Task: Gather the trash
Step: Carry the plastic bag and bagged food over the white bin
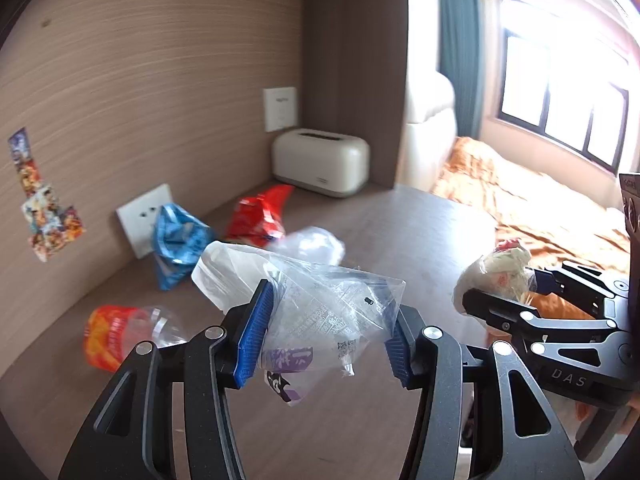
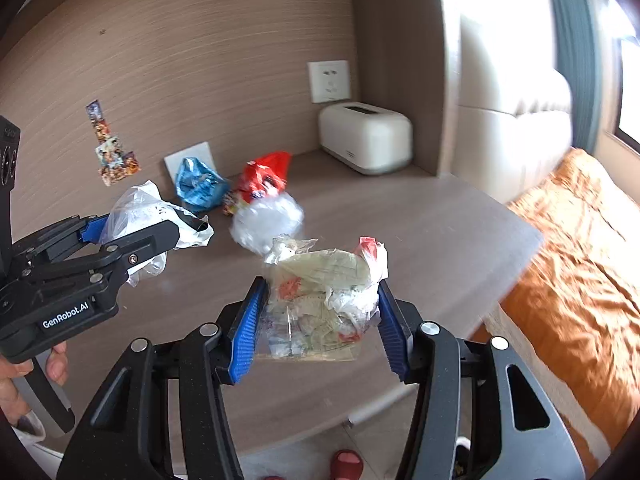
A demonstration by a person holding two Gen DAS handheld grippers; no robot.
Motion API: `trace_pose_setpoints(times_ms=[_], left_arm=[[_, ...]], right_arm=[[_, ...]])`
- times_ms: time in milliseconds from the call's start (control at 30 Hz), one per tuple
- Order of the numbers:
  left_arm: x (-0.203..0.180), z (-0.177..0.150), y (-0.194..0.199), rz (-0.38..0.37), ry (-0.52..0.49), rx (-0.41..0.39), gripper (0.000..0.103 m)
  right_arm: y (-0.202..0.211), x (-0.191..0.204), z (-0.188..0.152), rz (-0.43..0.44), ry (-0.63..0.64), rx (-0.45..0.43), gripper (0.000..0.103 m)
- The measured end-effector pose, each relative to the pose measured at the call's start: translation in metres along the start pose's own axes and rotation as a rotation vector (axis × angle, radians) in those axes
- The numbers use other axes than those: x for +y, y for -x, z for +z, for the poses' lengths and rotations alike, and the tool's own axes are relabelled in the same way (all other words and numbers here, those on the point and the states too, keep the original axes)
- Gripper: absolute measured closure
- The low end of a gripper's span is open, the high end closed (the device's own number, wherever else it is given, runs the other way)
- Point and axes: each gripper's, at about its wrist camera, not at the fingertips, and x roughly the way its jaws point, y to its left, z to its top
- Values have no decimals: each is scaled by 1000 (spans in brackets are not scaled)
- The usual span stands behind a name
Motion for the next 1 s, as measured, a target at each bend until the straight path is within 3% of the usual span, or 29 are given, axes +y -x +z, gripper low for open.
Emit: trace_pose_setpoints(times_ms=[233, 533, 767, 1000], left_arm=[[-64, -10, -6, -147, -79, 24, 52], [-184, -35, -24, -301, -173, 89, 52], [-271, -70, -55, -391, -235, 174, 52], [-329, -107, -88, -449, -265, 247, 52]], right_arm=[[38, -44, -36, -126, -94, 20, 49], [81, -130, -88, -214, -219, 60, 49], [104, -198, -140, -274, -302, 123, 49], [106, -248, -188, -303, -368, 175, 49]])
